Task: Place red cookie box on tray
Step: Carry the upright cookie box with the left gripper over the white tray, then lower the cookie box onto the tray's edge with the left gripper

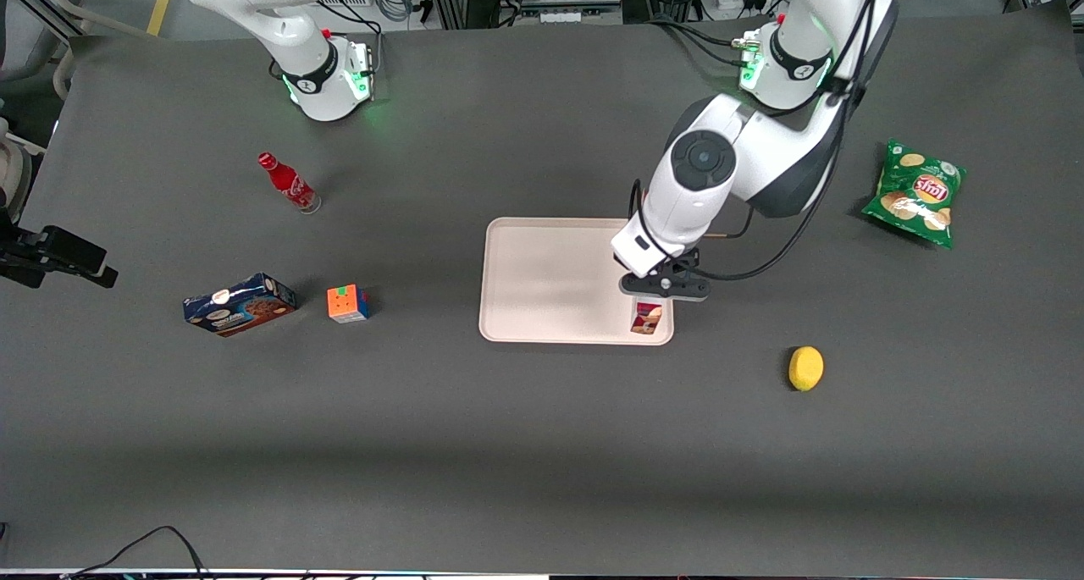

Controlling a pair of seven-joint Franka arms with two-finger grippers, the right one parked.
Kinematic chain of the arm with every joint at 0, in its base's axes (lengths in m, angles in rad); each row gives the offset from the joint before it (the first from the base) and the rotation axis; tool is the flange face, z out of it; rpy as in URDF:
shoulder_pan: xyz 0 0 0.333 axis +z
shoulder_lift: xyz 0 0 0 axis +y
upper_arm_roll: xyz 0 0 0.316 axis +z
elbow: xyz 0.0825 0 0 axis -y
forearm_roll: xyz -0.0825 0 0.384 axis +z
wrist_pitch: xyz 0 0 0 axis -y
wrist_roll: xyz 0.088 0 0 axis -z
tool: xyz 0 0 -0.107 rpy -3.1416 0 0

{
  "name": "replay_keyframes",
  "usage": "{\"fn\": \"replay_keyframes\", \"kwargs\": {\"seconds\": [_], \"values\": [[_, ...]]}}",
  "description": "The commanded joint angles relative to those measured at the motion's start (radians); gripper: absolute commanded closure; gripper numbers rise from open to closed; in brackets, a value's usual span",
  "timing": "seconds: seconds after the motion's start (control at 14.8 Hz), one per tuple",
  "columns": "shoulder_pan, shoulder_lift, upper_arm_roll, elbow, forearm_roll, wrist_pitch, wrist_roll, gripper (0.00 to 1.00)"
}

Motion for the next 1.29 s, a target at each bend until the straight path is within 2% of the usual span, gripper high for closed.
{"fn": "replay_keyframes", "kwargs": {"seconds": [0.0, 0.68, 0.75, 0.88, 1.22], "values": [[-0.032, 0.063, 0.017, -0.024, 0.032, 0.083, -0.072, 0.94], [-0.052, 0.150, 0.061, -0.039, 0.047, 0.175, -0.112, 0.91], [-0.052, 0.152, 0.061, -0.039, 0.047, 0.177, -0.114, 0.88], [-0.052, 0.164, 0.061, -0.041, 0.046, 0.194, -0.120, 0.64], [-0.052, 0.167, 0.061, -0.039, 0.046, 0.192, -0.130, 0.64]]}}
